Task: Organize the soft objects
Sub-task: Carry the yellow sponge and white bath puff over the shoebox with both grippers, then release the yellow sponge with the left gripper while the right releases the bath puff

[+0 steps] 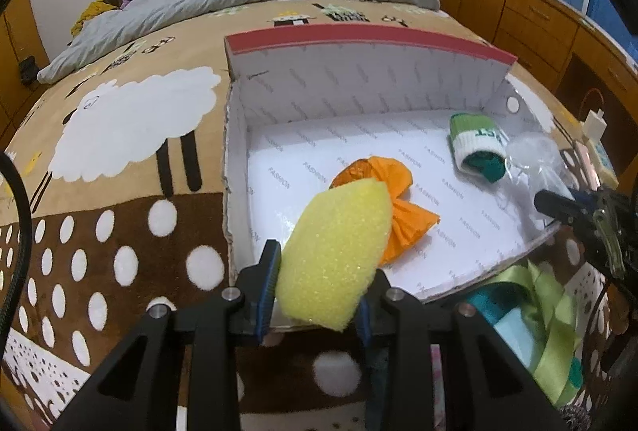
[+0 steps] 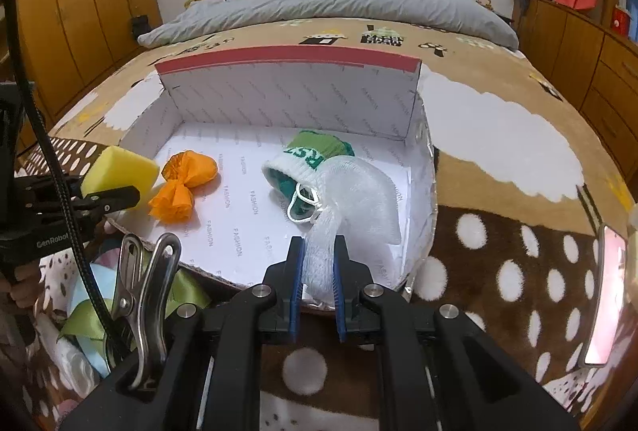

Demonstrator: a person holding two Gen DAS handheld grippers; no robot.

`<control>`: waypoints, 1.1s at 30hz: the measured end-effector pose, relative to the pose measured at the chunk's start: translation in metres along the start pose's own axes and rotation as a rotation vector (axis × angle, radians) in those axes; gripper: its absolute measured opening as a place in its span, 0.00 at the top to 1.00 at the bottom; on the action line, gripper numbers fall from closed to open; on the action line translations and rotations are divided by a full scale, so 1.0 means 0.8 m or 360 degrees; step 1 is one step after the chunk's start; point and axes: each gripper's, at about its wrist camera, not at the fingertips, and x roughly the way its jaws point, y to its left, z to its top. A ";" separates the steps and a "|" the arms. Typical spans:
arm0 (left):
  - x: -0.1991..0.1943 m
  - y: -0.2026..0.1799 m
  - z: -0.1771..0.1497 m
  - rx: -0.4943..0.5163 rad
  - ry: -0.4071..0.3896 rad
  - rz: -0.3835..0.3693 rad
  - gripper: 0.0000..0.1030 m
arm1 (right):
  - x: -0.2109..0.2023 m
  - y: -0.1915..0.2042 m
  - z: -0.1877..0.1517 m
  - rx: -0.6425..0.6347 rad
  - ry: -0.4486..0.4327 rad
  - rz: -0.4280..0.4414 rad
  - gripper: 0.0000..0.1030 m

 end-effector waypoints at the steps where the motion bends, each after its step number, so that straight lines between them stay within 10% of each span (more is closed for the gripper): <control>1: 0.000 -0.001 -0.001 0.0009 0.0004 0.0004 0.67 | 0.001 0.000 0.000 0.0003 0.0005 -0.0002 0.86; 25: -0.010 -0.005 -0.005 0.0028 -0.0022 0.0093 0.65 | 0.000 -0.004 -0.006 0.0090 0.0004 0.0039 0.82; 33: -0.028 -0.013 -0.006 0.0035 -0.0091 0.0070 0.34 | -0.011 -0.006 -0.008 0.0109 -0.0028 0.0039 0.69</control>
